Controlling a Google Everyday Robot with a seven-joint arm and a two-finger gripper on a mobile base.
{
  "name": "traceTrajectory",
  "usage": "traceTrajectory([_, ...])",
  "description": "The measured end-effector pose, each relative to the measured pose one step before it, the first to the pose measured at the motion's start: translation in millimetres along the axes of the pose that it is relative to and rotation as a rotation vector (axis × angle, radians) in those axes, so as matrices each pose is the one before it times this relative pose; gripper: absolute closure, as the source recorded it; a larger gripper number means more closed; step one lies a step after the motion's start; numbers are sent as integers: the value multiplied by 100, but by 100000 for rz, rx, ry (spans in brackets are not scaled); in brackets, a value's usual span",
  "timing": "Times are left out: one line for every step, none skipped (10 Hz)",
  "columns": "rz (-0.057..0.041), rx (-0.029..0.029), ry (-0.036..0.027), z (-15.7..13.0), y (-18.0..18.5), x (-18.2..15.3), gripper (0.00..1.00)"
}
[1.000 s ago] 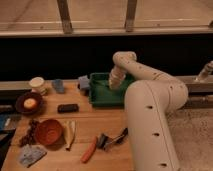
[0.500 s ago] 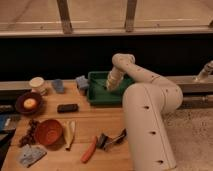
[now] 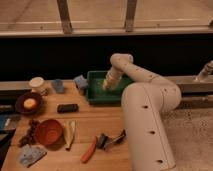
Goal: Place fork in plastic cup
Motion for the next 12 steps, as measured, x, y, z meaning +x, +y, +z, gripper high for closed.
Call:
traceTrajectory([236, 797, -321, -309, -83, 30, 45])
traceTrajectory([373, 703, -148, -239, -210, 130, 55])
traceTrajectory([437, 76, -95, -141, -271, 114, 67])
traceTrajectory([453, -394, -88, 12, -89, -58, 77])
traceTrajectory([71, -328, 241, 138, -7, -9, 84])
traceTrajectory([-316, -486, -217, 55, 38, -275, 94])
traceTrajectory([-485, -334, -36, 110, 98, -355, 100])
traceTrajectory([-232, -159, 30, 93, 67, -218, 100])
traceTrajectory([28, -81, 125, 121, -78, -156, 100])
traceTrajectory([193, 176, 203, 55, -168, -30, 100])
traceTrajectory([435, 1539, 202, -41, -349, 54, 99])
traceTrajectory([362, 1024, -114, -81, -88, -35, 95])
